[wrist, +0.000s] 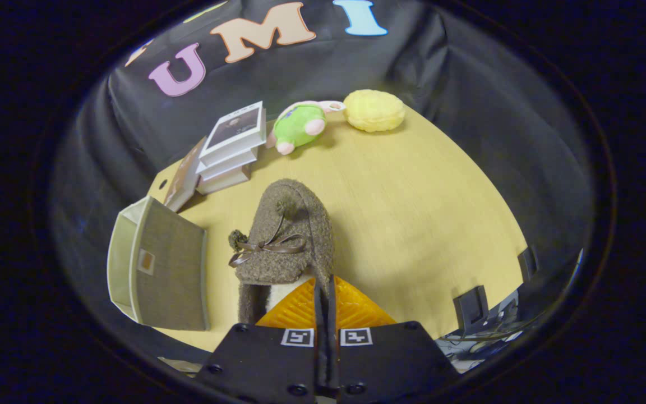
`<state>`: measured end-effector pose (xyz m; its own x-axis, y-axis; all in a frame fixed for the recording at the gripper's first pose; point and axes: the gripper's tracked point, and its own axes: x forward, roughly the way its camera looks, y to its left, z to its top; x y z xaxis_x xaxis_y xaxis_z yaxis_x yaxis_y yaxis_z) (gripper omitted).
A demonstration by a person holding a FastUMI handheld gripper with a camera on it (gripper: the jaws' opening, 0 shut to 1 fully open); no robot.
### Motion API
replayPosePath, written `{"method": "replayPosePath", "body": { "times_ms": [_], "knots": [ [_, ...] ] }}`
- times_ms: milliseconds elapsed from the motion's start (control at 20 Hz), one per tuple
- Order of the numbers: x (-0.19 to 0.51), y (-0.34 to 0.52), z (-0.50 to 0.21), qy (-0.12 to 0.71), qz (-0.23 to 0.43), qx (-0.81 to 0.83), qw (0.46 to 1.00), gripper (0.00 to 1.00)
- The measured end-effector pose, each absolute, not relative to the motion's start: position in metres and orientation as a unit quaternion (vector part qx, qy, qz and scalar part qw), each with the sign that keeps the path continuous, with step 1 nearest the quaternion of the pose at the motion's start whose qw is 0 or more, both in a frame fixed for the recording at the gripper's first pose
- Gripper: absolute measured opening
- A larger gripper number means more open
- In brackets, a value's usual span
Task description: Open the storage box then place both shoes into the box .Put the left shoe in first, then the right shoe, with the right side of both shoes facing outward in a uniform manner.
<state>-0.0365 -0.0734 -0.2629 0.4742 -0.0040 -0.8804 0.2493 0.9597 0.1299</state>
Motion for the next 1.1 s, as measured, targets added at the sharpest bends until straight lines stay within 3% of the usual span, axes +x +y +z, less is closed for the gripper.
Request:
{"method": "replayPosePath", "body": {
  "times_ms": [1100],
  "knots": [
    [0.002, 0.105, -0.175, 0.478, 0.033, 0.144, 0.866, 0.03]
  ]
}}
